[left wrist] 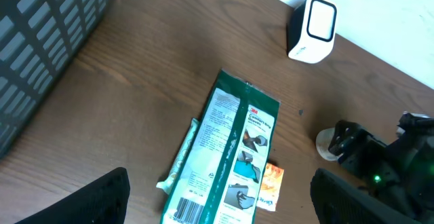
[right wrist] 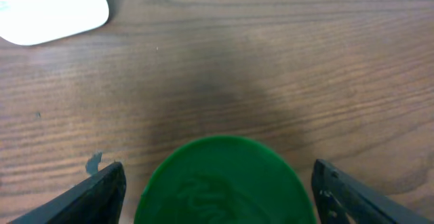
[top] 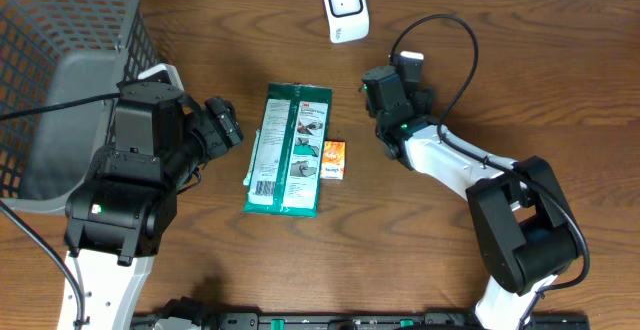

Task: Scan the item barcode
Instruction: 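Carry the jar right and set it down on the table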

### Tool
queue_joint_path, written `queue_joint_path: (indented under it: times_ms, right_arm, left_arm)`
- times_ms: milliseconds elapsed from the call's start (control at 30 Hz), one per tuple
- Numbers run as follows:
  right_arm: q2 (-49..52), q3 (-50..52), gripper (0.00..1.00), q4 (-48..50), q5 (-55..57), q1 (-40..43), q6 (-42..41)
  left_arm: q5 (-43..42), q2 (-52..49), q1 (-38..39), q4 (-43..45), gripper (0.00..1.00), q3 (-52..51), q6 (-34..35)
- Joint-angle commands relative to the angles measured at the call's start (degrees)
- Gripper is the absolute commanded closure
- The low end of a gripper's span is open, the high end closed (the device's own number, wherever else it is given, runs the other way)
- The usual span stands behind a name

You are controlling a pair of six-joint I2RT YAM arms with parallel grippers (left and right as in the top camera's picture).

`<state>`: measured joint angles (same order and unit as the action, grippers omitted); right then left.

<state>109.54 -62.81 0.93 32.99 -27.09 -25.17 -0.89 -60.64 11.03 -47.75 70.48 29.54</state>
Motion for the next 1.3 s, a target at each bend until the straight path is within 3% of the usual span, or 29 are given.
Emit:
queue_joint_path:
  times_ms: [0, 33, 333, 567, 833, 1033, 1267]
  right_arm:
    - [-0.26, 0.02, 0.05, -0.28, 0.98, -0.98, -0.11]
    - [-0.63, 0.02, 0.01, -0.37, 0.96, -1.16, -0.09]
    - [-11.74, -0.31, 0.01, -4.02, -7.19, 0.11, 2.97]
    - [-22.86, -7.50, 0.02, -23.76, -22.62, 5.55, 1.77]
    - [-23.17, -25.99, 0.01, -56.78, -35.56, 14.58, -1.84]
    - [-22.01, -31.04, 0.01, -66.31, -42.42, 20.44, 2.19]
    - [-21.88, -30.75, 0.01, -67.60, -43.89, 20.98, 6.86]
  left_arm:
    - [0.96, 0.04, -0.20, -0.07, 0.14, 0.90, -1.03]
    - [0.96, 0.04, -0.20, -0.07, 0.14, 0.90, -1.03]
    - [0.96, 0.04, -0.20, -0.07, 0.14, 0.90, -1.03]
    - [0.96, 0.04, -0.20, -0.07, 0.14, 0.90, -1.03]
    - [0.96, 0.04, -0.20, -0.07, 0.14, 0.90, -1.03]
    - [0.96, 0.04, -0.20, -0.07, 0.14, 0.90, -1.03]
    - [0.96, 0.04, -0.20, -0.07, 0.14, 0.90, -1.03]
